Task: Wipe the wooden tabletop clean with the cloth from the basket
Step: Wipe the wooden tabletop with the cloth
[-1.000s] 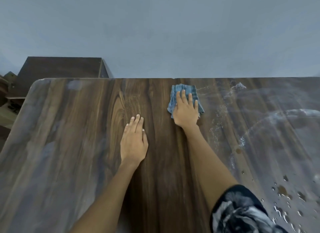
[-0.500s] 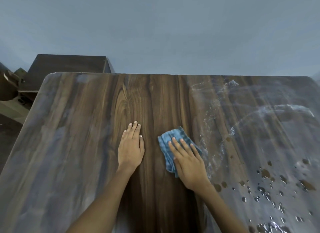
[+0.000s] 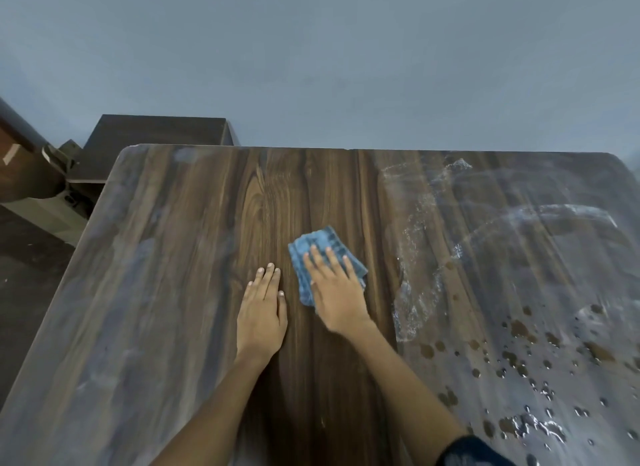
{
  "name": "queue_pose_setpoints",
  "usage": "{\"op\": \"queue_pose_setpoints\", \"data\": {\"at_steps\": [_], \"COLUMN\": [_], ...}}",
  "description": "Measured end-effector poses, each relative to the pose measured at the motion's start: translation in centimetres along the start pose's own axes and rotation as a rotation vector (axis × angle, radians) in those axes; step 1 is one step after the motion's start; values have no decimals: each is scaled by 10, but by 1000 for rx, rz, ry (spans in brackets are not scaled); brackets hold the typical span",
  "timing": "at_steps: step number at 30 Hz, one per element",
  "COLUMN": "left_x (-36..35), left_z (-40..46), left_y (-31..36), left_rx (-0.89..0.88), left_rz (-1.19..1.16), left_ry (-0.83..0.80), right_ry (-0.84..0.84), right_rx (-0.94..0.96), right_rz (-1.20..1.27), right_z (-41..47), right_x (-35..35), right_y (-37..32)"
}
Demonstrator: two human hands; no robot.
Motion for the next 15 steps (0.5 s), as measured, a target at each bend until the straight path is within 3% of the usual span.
{"op": "queue_pose_setpoints", "data": {"at_steps": [3, 8, 15], "left_x": [3, 7, 16], "left_z": [-8, -18, -46], "left_y": [0, -1, -6], "left_rx": [-1, 2, -8], "left_rz": [-14, -5, 1], "left_ry": [-6, -23, -37], "right_ry": [2, 8, 56], "right_rx": [71, 31, -283], "right_rz": [-13, 8, 41], "right_z": [-50, -102, -44], "right_x": [-13, -15, 5], "right_y": [-16, 6, 68]}}
Point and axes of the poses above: each hand's wrist, its own z-axis towards the middle knuckle, its own x-axis out of the back of the hand, y = z × x, the point moved 4 cm from there along z, towards the middle knuckle, and after that the axes turned 9 degrees about y, right-handed, at the moved point
